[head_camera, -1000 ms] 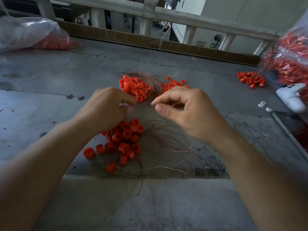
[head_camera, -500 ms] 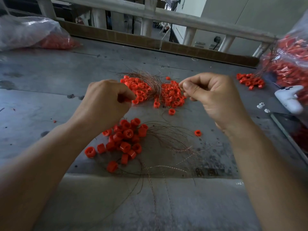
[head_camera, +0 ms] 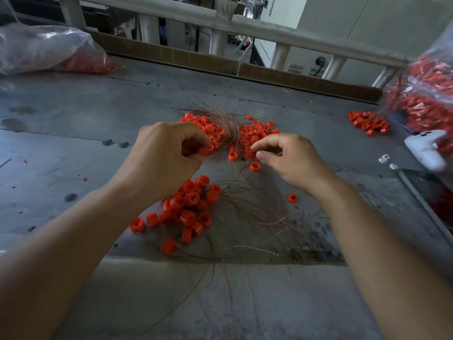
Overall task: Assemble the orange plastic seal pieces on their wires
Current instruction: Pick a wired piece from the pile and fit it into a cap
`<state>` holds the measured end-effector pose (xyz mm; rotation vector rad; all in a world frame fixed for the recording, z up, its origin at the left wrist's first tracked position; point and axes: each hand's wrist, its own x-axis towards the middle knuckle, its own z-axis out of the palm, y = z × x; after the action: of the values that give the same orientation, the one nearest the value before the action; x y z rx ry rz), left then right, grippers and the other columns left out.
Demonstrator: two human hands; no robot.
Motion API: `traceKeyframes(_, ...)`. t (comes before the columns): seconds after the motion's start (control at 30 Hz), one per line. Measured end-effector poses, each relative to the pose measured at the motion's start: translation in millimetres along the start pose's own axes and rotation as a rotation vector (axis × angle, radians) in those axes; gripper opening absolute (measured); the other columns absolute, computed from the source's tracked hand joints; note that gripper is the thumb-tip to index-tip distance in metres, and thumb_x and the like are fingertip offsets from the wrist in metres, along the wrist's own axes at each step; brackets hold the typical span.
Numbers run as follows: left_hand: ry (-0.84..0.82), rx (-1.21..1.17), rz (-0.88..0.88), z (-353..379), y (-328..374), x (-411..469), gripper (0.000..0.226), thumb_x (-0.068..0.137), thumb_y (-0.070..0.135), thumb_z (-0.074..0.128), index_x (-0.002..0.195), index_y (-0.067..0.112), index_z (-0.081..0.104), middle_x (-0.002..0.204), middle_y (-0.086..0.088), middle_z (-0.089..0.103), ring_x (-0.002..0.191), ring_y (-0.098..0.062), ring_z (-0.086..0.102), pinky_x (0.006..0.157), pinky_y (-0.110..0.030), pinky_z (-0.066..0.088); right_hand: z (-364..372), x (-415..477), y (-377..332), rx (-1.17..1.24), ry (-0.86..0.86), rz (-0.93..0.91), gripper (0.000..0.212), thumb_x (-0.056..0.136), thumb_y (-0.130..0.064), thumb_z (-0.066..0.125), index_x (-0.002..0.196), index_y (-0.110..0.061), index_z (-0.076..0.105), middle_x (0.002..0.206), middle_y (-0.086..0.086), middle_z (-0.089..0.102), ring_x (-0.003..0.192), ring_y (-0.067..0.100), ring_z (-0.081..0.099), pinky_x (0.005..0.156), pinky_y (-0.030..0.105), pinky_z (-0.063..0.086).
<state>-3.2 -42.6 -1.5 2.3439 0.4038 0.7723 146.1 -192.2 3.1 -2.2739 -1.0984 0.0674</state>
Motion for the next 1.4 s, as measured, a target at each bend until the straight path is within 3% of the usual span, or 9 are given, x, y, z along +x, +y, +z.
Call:
traceKeyframes(0.17,-0.106,-0.079,0.076,1.6,10.5,-6.1,0.028,0.077,0.012,0.067,0.073,0.039,0.058,0.075,0.023,0.061,0.083,0.013,0.056,0.066,0.006,0.036,3.1,0.2,0.1,-0.015,-0.070,-0.037,0.027,0.091,-0.007,0.052,0.108,-0.023,0.066,0.105,-0.012,0.056,0.098,0.001,0.049,0.076,0.000,0.033)
traceKeyframes(0.27,-0.257,-0.082,0.175,3.5,16.8,-11.3,0.014,0.077,0.017,0.064,0.083,0.030,0.063,0.087,0.023,0.062,0.095,0.014,0.051,0.074,0.005,0.034,6.4,0.2,-1.0,-0.032,-0.123,-0.058,0.035,0.092,-0.003,0.047,0.114,-0.025,0.063,0.105,-0.008,0.056,0.090,0.002,0.052,0.072,-0.005,0.033)
traceKeyframes(0.4,-0.372,-0.013,0.241,6.4,17.1,-14.7,0.012,0.078,0.016,0.063,0.088,0.023,0.065,0.075,0.027,0.056,0.081,0.015,0.052,0.068,0.000,0.036,10.9,-0.5,-1.9,-0.052,-0.154,-0.073,0.037,0.091,0.000,0.045,0.117,-0.019,0.062,0.100,-0.008,0.055,0.088,0.005,0.053,0.071,-0.006,0.032)
traceKeyframes(0.67,-0.446,0.041,0.284,5.2,16.2,-16.3,0.013,0.077,0.010,0.068,0.086,0.019,0.067,0.072,0.025,0.056,0.080,0.018,0.050,0.069,0.002,0.035,-1.4,-0.2,-2.2,0.107,0.150,-0.043,0.022,0.080,-0.003,0.067,0.100,-0.011,0.070,0.078,-0.013,0.059,0.066,-0.008,0.052,0.067,0.000,0.040)
traceKeyframes(0.77,-0.452,0.043,0.286,5.9,16.4,-16.5,0.014,0.077,0.010,0.068,0.087,0.020,0.067,0.077,0.022,0.058,0.086,0.015,0.049,0.071,0.002,0.035,-3.5,-2.4,-2.3,0.149,0.191,-0.038,0.017,0.081,-0.005,0.066,0.096,-0.011,0.071,0.078,-0.010,0.061,0.069,-0.005,0.056,0.069,0.003,0.044)
traceKeyframes(0.87,-0.469,0.022,0.259,5.2,16.8,-18.3,0.013,0.079,0.010,0.067,0.087,0.020,0.066,0.074,0.024,0.055,0.073,0.023,0.049,0.064,0.003,0.037,-1.8,-3.3,-3.4,0.180,0.205,-0.063,0.016,0.081,-0.006,0.067,0.094,-0.014,0.071,0.077,-0.013,0.060,0.070,-0.005,0.056,0.070,0.004,0.044)
traceKeyframes(1.1,-0.462,-0.020,0.230,6.1,19.0,-18.9,0.013,0.080,0.009,0.066,0.088,0.019,0.067,0.073,0.024,0.055,0.064,0.023,0.050,0.057,0.003,0.038,-11.4,-3.3,-4.5,0.464,0.344,-0.155,0.019,0.079,-0.009,0.069,0.076,-0.027,0.065,0.069,-0.019,0.065,0.069,-0.002,0.062,0.068,0.013,0.047)
traceKeyframes(1.23,-0.284,-0.103,0.261,4.5,19.2,-15.8,0.008,0.075,0.020,0.065,0.082,0.024,0.066,0.096,0.012,0.064,0.089,0.003,0.055,0.077,-0.004,0.040,-11.3,-8.6,-10.0,0.506,0.398,-0.274,0.020,0.080,-0.007,0.067,0.079,-0.026,0.064,0.070,-0.019,0.065,0.074,0.000,0.062,0.072,0.017,0.049)
traceKeyframes(1.4,-0.131,-0.385,0.171,-1.1,15.7,-10.9,0.013,0.068,0.031,0.069,0.079,0.036,0.063,0.117,0.019,0.052,0.080,-0.001,0.062,0.073,-0.016,0.052,-11.6,-15.1,-21.4,0.510,0.411,-0.357,0.019,0.080,-0.008,0.066,0.082,-0.026,0.062,0.079,-0.013,0.064,0.076,0.002,0.063,0.074,0.020,0.050)
